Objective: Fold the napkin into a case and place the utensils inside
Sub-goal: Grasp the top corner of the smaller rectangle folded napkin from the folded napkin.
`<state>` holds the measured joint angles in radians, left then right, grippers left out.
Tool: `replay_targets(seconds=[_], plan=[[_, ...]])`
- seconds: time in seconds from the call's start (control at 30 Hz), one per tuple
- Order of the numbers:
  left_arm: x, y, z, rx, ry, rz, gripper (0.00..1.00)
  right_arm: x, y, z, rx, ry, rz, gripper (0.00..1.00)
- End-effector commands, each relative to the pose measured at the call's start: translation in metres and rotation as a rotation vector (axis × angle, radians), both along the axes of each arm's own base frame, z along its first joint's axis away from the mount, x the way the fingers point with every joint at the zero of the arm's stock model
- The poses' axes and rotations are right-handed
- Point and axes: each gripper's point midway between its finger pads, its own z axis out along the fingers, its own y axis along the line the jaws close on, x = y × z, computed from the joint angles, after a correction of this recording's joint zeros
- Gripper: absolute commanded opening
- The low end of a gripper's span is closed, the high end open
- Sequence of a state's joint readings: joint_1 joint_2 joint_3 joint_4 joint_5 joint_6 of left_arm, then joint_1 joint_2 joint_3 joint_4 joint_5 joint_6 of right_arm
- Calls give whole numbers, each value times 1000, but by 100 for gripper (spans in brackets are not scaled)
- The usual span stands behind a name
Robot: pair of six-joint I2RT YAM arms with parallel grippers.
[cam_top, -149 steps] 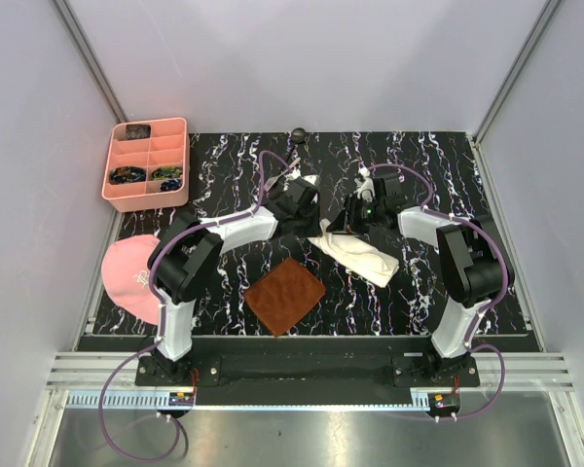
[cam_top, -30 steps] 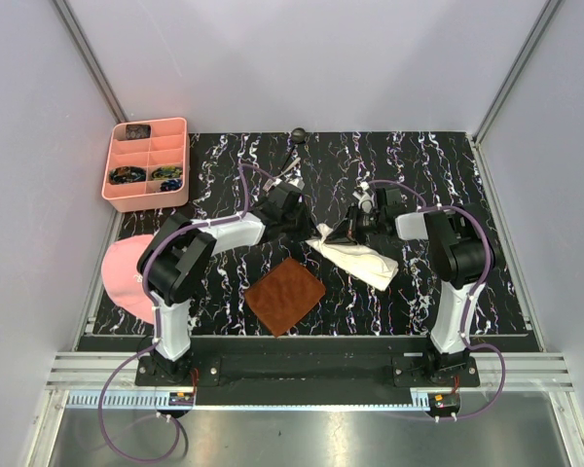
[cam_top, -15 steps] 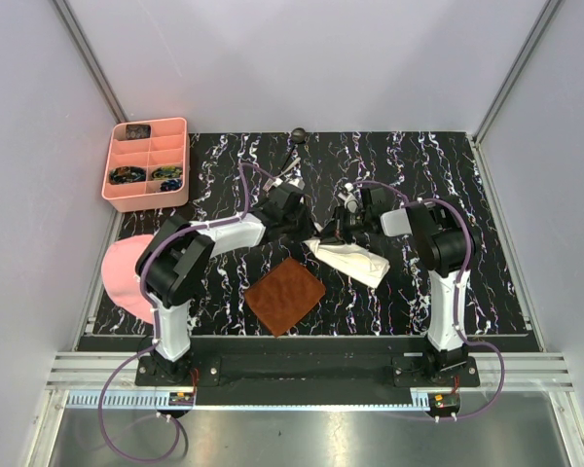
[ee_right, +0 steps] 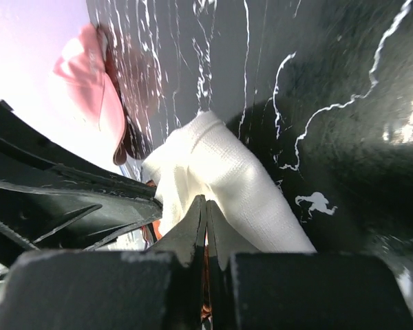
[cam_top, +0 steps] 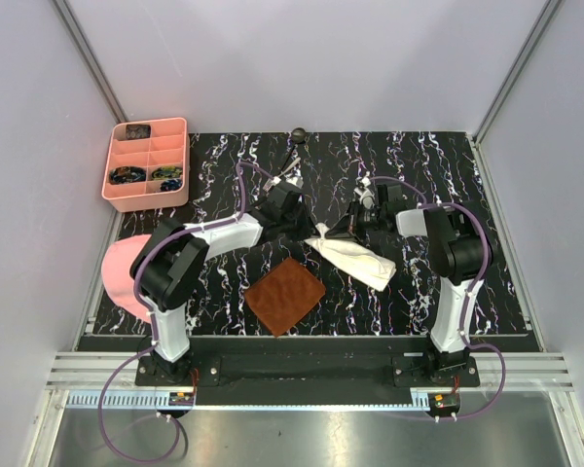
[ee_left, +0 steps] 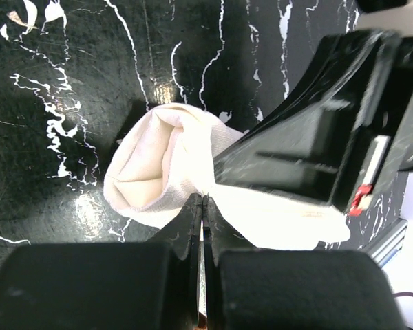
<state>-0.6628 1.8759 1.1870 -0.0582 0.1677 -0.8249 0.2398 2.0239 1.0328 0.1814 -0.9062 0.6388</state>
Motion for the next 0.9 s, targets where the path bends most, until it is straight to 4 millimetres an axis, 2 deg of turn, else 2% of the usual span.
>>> replay_targets(seconds=[0.0,0.43,0.7,0.87], plan=[[8,-6,34,-55,-84,5,0,3,-2,19,3,-63,8,2],[9,-7,32,-50,-86,-5,0,-2,-1,35,16,-92,13,2],[10,-10,37,-61,-92,-9,0,-9,14,25,28,-69,40,2],[8,-12,32,-59,-81,-16,0,-10,25,25,39,-66,57,2]])
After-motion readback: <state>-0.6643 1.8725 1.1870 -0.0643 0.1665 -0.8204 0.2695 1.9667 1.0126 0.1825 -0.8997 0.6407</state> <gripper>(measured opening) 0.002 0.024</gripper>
